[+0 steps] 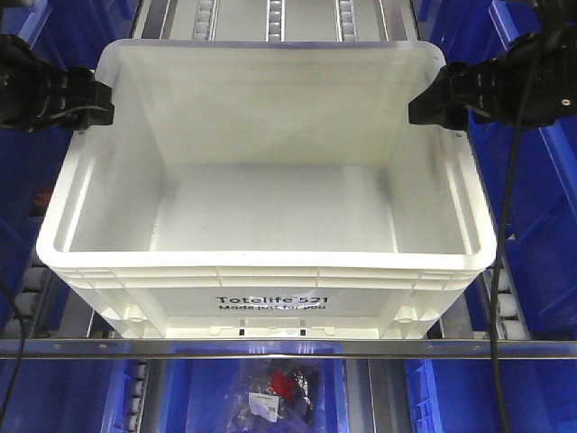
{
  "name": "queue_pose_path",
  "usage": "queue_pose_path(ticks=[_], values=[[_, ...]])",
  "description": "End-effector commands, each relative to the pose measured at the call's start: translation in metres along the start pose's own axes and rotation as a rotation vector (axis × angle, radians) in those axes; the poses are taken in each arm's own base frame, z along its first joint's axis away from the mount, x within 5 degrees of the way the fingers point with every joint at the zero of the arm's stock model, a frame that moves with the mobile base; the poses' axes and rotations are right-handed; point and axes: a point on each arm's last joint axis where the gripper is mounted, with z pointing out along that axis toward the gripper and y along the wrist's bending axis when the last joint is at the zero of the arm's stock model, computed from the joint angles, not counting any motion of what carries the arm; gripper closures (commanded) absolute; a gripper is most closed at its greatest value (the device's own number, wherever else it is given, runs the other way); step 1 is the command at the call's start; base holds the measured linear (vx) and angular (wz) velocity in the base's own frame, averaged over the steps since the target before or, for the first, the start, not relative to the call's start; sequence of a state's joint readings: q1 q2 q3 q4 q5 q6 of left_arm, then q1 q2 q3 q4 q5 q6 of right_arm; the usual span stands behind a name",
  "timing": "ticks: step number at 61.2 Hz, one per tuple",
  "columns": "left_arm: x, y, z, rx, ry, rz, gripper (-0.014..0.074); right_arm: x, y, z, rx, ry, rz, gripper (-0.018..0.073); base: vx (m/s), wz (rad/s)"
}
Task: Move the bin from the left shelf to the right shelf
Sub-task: 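Close both grippers on the tote's side rims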
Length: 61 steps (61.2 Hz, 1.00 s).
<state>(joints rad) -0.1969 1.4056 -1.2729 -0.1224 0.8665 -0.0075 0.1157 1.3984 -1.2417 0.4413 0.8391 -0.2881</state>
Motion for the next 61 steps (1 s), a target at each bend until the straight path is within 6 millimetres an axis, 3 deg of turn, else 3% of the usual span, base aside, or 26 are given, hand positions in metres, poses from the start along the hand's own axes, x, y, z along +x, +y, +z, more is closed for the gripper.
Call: queue_pose_path(ticks=[1, 41, 61], values=[[-0.010, -0.004, -0.008, 0.017, -0.062, -0.007, 0.0074, -0.011, 0.002, -0.008, 0.006, -0.052, -0.003, -0.0035, 0.00, 0.00], [-0.008, -0.001, 0.029, 0.011, 0.036, -0.019, 0.0074, -0.003, -0.016, 0.034, 0.047, 0.104, 0.030, -0.0035, 0.00, 0.00], [-0.009, -0.001, 0.030, 0.011, 0.031, -0.019, 0.0074, 0.000, -0.021, 0.050, 0.048, 0.148, 0.044, -0.0034, 0.00, 0.00]])
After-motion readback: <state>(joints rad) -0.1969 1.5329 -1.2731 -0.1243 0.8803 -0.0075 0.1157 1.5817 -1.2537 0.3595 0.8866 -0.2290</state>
